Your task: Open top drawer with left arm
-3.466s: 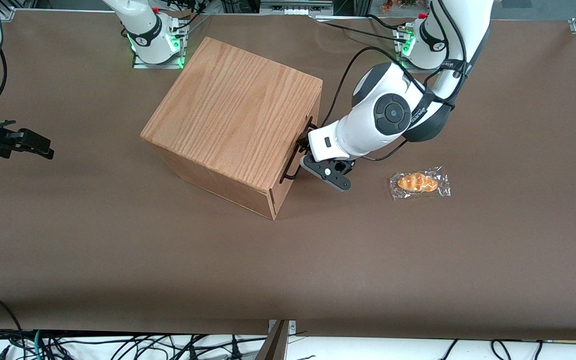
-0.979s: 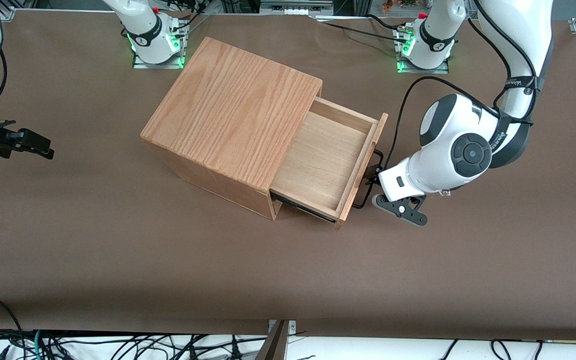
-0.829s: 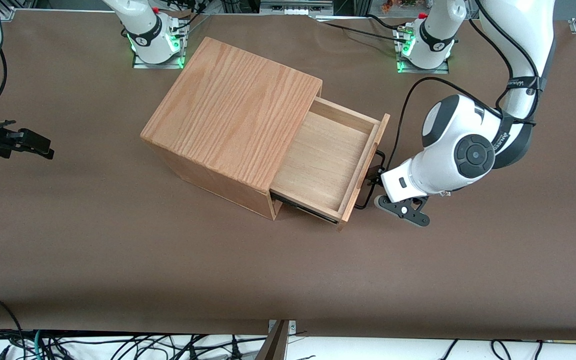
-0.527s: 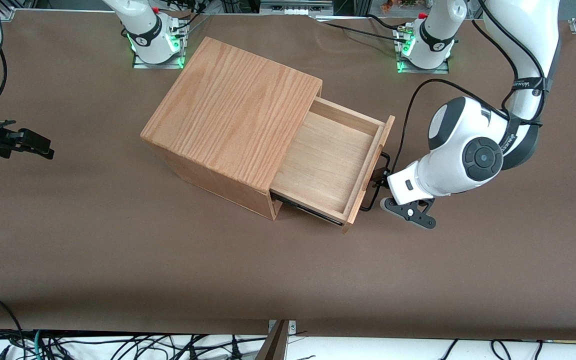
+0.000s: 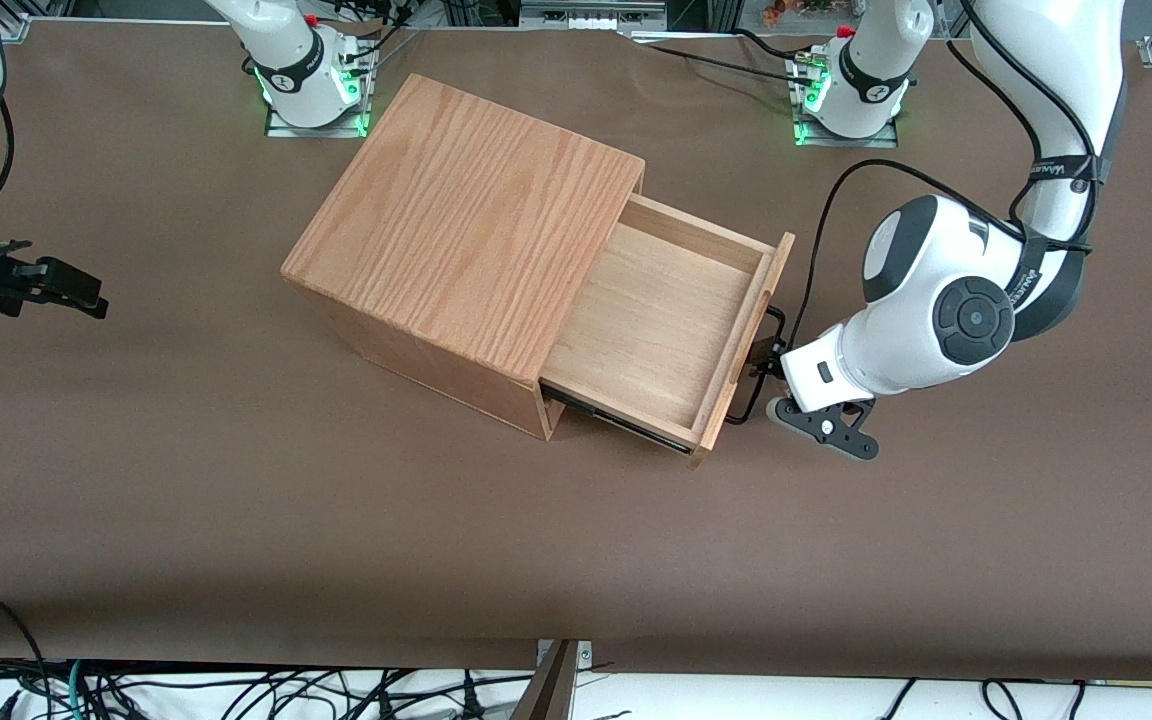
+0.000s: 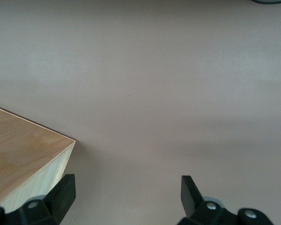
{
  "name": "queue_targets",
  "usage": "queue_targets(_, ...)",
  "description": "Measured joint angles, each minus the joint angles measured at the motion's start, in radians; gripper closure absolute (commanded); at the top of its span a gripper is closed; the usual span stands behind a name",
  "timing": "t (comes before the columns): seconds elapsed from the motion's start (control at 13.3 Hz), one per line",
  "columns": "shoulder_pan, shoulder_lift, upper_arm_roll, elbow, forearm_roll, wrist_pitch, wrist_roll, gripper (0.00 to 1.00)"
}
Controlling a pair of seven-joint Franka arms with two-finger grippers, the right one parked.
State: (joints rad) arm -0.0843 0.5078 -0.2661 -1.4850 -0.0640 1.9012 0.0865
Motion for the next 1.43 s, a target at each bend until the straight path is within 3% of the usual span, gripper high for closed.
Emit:
queue_targets(0.45, 0.002, 0.013, 0.008, 0.037, -0.029, -0.076, -0.006, 0.00)
queue_targets(0.83, 0.029, -0.012, 0.016, 0.111, -0.164, -0.230, -0.006, 0.00)
queue_targets(1.21, 0.079, -0.050, 0.029, 0.234, -0.155, -0.368, -0.006, 0.00)
queue_targets(1.43, 0.122, -0.113, 0.032, 0.242, -0.068, -0.411, -0.005, 0.00)
